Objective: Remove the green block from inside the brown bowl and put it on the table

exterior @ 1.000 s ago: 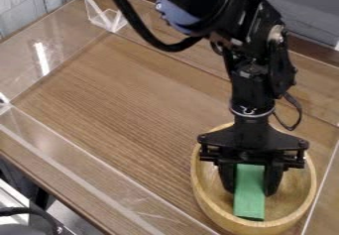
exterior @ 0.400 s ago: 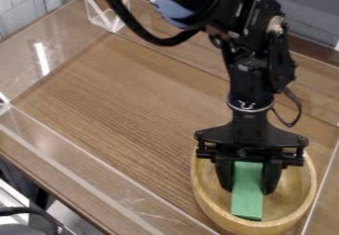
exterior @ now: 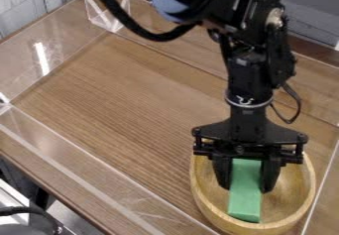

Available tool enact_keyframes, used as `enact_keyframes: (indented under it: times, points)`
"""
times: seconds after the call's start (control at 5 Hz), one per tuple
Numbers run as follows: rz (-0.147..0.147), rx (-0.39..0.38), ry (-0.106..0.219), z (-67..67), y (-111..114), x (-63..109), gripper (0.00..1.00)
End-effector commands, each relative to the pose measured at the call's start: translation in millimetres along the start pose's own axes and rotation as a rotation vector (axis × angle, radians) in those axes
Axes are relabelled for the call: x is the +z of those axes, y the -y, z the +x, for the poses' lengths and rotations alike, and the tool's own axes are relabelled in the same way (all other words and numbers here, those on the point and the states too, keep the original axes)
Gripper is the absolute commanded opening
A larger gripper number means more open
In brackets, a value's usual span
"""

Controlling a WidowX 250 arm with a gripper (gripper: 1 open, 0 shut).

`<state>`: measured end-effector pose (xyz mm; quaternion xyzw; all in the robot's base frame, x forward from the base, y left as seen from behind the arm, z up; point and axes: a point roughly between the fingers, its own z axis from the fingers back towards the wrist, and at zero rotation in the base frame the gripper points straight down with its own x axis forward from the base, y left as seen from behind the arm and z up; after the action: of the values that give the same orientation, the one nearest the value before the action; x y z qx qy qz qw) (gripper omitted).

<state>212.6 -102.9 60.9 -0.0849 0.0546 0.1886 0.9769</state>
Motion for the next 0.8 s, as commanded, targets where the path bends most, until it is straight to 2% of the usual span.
enact_keyframes:
  times: [0.0,0.2,0.4,0.6]
  points:
    - [-0.037,-0.023,0.045,3.4,7,23.5,0.0]
    - [-0.039,-0.041,0.05,2.1,6,38.8,0.0]
    - [-0.042,-0.038,0.084,8.1,-2,81.7,0.0]
    - [-0.032,-0.164,0.067,10.2,-12,94.6,0.0]
